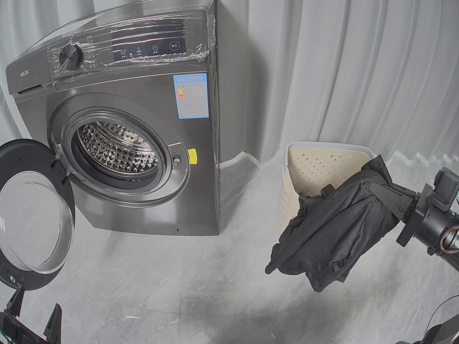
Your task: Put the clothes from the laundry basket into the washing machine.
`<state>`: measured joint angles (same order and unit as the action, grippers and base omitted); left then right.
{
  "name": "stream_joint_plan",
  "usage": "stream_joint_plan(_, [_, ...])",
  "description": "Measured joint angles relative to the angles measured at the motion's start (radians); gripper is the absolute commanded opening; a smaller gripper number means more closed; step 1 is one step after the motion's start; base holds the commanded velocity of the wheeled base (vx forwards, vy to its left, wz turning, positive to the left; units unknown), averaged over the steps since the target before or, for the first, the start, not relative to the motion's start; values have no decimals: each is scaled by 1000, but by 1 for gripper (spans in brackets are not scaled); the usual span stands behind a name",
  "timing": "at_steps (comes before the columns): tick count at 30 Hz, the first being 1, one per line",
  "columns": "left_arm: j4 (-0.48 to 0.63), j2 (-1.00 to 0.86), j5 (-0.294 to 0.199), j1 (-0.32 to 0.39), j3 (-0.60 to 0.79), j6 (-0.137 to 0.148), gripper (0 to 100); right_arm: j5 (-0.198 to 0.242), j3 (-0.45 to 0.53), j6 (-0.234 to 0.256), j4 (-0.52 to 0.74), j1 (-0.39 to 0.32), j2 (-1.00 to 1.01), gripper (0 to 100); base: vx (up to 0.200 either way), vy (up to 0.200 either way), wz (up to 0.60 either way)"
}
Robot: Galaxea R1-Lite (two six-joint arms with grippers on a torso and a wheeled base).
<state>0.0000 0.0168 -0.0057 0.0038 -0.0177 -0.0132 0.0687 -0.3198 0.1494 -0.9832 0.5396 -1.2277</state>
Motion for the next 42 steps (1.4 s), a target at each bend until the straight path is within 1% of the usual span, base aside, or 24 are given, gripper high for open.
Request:
stream_joint_plan(3, [0, 0, 0, 0, 0, 0, 100, 0, 0, 0, 0, 0, -1, 0, 0, 0, 0])
stream_joint_plan(8, [0, 0, 0, 1, 0, 0, 100, 0, 0, 0, 0, -1, -1, 0, -200, 0, 0])
stream_joint_plan(17, [0, 0, 0, 0, 0, 1, 100, 0, 1, 1, 0, -1, -2, 0, 0, 0, 0])
stream_joint_plan(38, [0, 0, -2, 0, 0, 1, 100, -1, -1, 16, -1, -5, -16, 0, 0, 200, 0])
stream_joint_plan(42, [0, 0, -1, 0, 0, 0, 100, -1, -1, 16, -1, -3, -16, 0, 0, 0, 0])
